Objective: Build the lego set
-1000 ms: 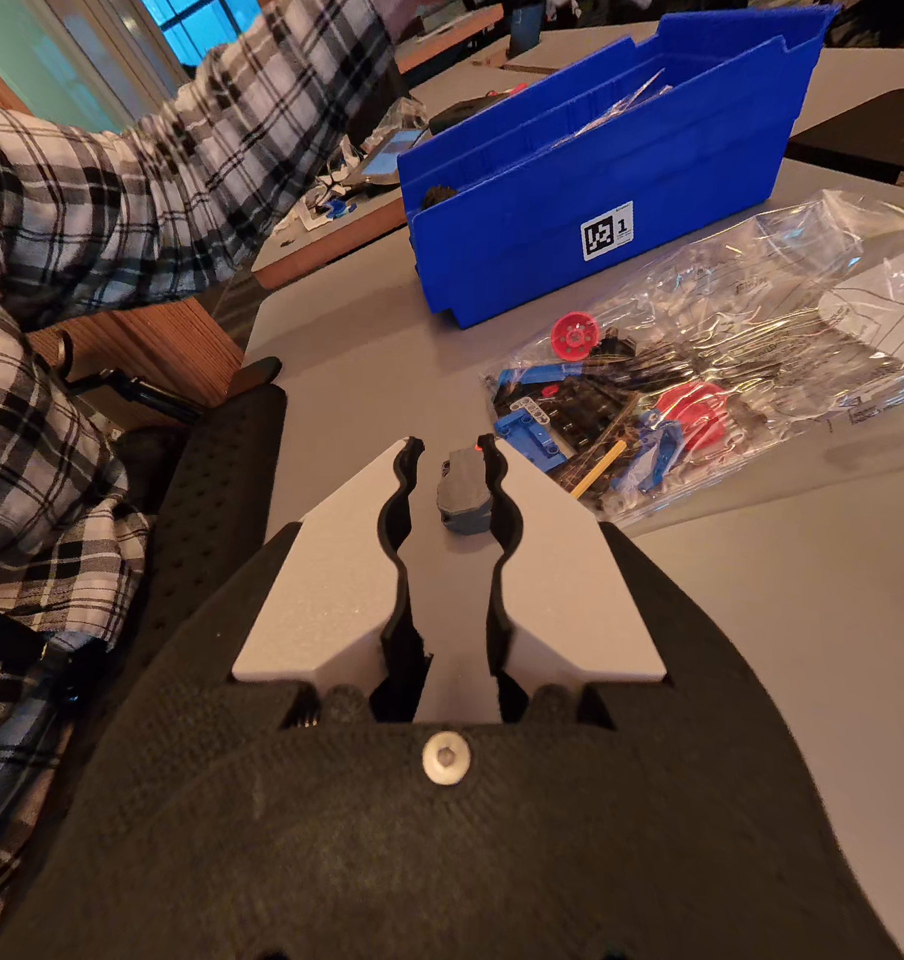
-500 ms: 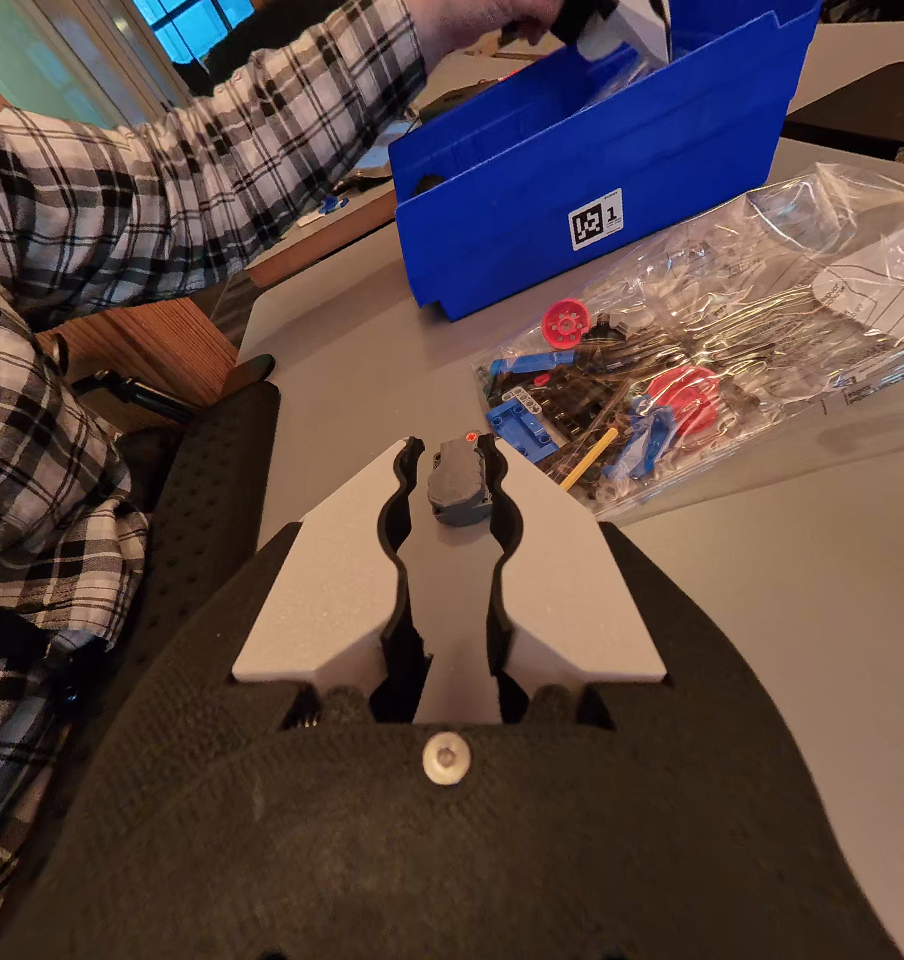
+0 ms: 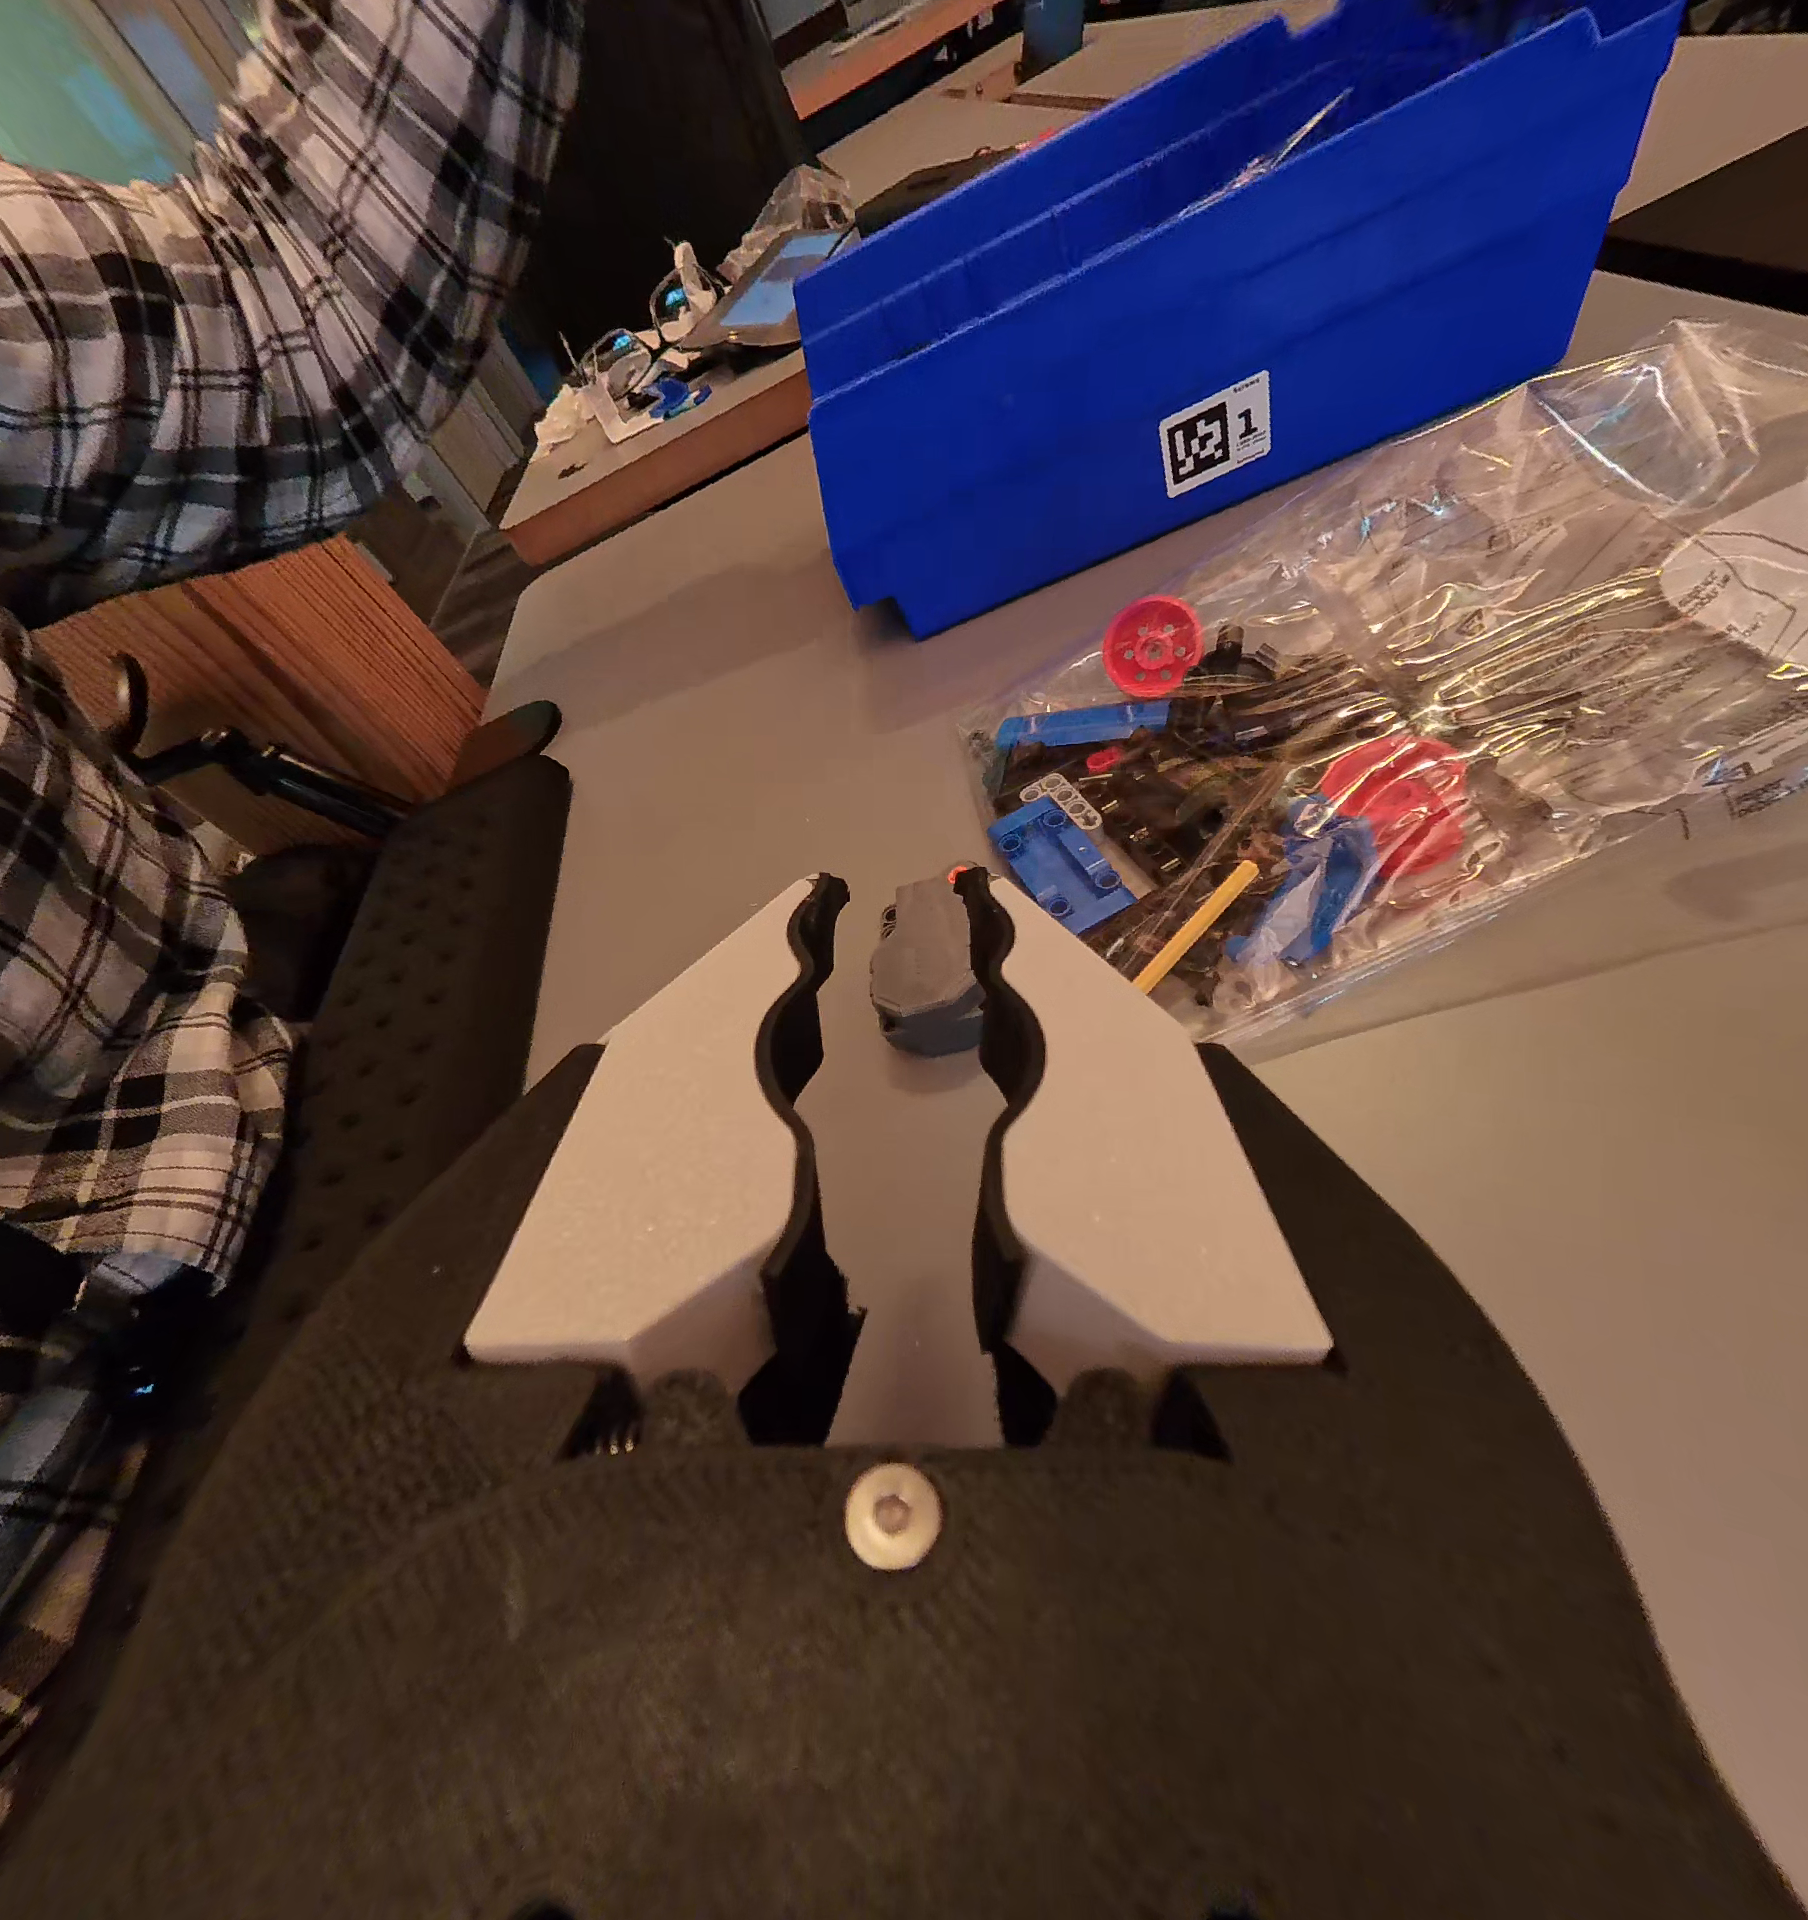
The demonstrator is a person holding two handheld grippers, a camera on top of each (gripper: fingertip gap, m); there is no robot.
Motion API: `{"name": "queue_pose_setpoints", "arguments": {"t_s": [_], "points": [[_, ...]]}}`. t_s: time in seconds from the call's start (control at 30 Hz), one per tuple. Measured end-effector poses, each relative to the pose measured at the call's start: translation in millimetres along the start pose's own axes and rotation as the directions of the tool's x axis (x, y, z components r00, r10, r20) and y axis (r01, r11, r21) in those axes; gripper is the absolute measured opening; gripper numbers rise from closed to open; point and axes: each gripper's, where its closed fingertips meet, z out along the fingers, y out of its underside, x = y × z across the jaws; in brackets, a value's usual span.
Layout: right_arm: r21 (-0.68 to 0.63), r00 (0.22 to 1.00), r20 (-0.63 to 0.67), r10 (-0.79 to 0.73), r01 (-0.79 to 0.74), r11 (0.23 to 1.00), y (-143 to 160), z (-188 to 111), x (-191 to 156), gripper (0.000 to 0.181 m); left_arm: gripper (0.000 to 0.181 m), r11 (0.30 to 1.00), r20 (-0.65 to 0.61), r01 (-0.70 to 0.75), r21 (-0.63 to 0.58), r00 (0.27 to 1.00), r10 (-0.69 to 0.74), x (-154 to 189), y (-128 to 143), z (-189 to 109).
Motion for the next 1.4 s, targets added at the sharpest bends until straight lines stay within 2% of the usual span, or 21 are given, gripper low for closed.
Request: {"name": "queue_pose_setpoints", "arguments": {"t_s": [0.13,0.27,0.4,0.47,0.5,0.57,0.67,0.8,0.9,0.93,1.0,1.07,1.17,1.23,1.3,1.4], "points": [[0.004,1.000,-0.004,-0.001,0.001,1.000,-1,-1,0,0.023,0.000,1.000,0.017,-0.002,0.022,1.000,0.001,1,-29,-20],[0.010,1.000,-0.003,-0.005,0.005,1.000,-3,-2,-1,0.023,0.000,1.000,-0.028,-0.030,0.006,0.999,0.031,33,-57,-35],[0.007,1.000,0.002,-0.005,0.005,1.000,-3,-1,-2,0.023,0.000,0.998,-0.150,-0.025,0.057,0.988,0.033,85,-91,-43],[0.006,1.000,0.002,-0.005,0.005,1.000,-3,-1,-2,0.023,0.000,0.994,-0.236,0.024,0.107,0.972,0.002,109,-108,-43],[0.007,1.000,0.002,-0.006,0.006,1.000,-3,-1,-3,0.023,0.000,0.993,-0.299,0.053,0.109,0.954,-0.018,122,-112,-39],[0.011,1.000,0.001,-0.006,0.006,1.000,-4,-2,-3,0.022,0.000,0.995,-0.344,0.069,0.079,0.938,-0.038,140,-111,-21],[0.016,1.000,0.005,-0.002,0.002,1.000,-5,-3,-3,0.023,0.000,0.993,-0.426,0.118,-0.022,0.897,-0.116,165,-93,25],[0.008,1.000,0.009,0.003,-0.003,1.000,-4,-2,-4,0.023,0.000,0.976,-0.475,0.086,-0.198,0.863,-0.172,190,-44,99],[0.006,1.000,0.013,0.005,-0.005,1.000,-4,-2,-4,0.023,0.003,0.974,-0.453,0.051,-0.220,0.879,-0.149,187,-15,139],[0.007,1.000,0.013,0.006,-0.006,1.000,-4,-2,-4,0.023,0.011,0.972,-0.460,0.053,-0.228,0.874,-0.155,187,-8,145],[0.008,1.000,0.016,0.008,-0.008,1.000,-4,-2,-5,0.023,0.027,0.973,-0.447,0.023,-0.231,0.886,-0.127,181,8,151],[0.008,1.000,0.020,0.011,-0.011,1.000,-4,-2,-5,0.023,0.041,0.969,-0.441,0.009,-0.247,0.889,-0.121,172,24,143],[0.011,0.999,0.031,0.015,-0.016,1.000,-5,-2,-6,0.023,0.046,0.985,-0.461,0.066,-0.160,0.877,-0.134,149,28,116],[0.009,0.999,0.035,0.017,-0.017,1.000,-5,0,-7,0.023,0.049,0.980,-0.423,0.156,-0.122,0.885,-0.194,119,36,104],[0.004,0.999,0.038,0.020,-0.020,1.000,-4,1,-7,0.024,0.050,0.953,-0.341,0.232,-0.197,0.895,-0.289,87,68,108],[-0.006,0.999,0.038,0.022,-0.022,1.000,-1,3,-6,0.024,0.059,0.903,-0.221,0.153,-0.402,0.941,-0.257,67,136,133]]}}
